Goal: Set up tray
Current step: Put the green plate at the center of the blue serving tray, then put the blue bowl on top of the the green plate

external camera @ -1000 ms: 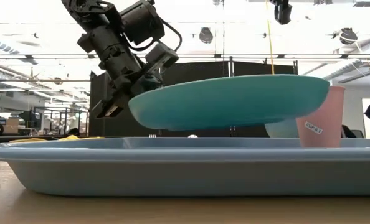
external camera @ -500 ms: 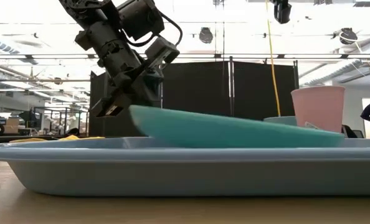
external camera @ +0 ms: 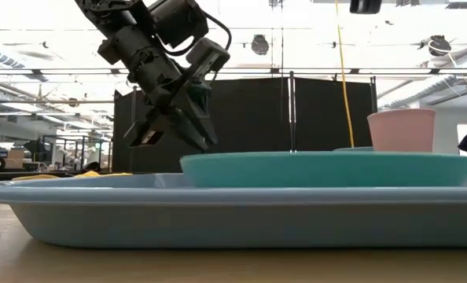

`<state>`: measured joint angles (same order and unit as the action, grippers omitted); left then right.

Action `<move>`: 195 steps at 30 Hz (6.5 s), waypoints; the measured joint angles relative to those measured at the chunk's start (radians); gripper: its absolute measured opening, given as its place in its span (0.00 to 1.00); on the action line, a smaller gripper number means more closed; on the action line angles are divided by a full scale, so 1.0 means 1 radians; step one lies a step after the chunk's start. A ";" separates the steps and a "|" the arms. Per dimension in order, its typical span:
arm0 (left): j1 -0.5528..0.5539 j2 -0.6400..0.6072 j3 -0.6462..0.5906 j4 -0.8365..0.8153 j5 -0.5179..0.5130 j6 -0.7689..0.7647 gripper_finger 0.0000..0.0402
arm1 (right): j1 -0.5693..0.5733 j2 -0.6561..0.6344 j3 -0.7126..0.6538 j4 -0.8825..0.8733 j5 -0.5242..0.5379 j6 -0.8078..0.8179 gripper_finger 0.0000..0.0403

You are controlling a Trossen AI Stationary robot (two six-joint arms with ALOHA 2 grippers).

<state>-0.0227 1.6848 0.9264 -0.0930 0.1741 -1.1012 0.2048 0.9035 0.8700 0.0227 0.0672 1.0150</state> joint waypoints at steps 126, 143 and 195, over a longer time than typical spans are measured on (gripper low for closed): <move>0.005 -0.007 0.000 0.166 0.079 0.182 0.17 | 0.536 0.353 -0.309 -0.354 0.111 1.261 0.00; 0.005 -0.006 0.000 0.165 0.078 0.201 0.17 | 0.534 0.351 -0.309 -0.323 0.116 1.246 0.10; 0.052 -0.006 0.000 0.146 0.200 0.329 0.17 | 0.379 -0.129 -0.299 0.843 1.070 -0.741 0.04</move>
<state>0.0296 1.6787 0.9260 0.0533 0.3742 -0.7719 0.5834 0.7745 0.5706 0.8658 1.1375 0.2745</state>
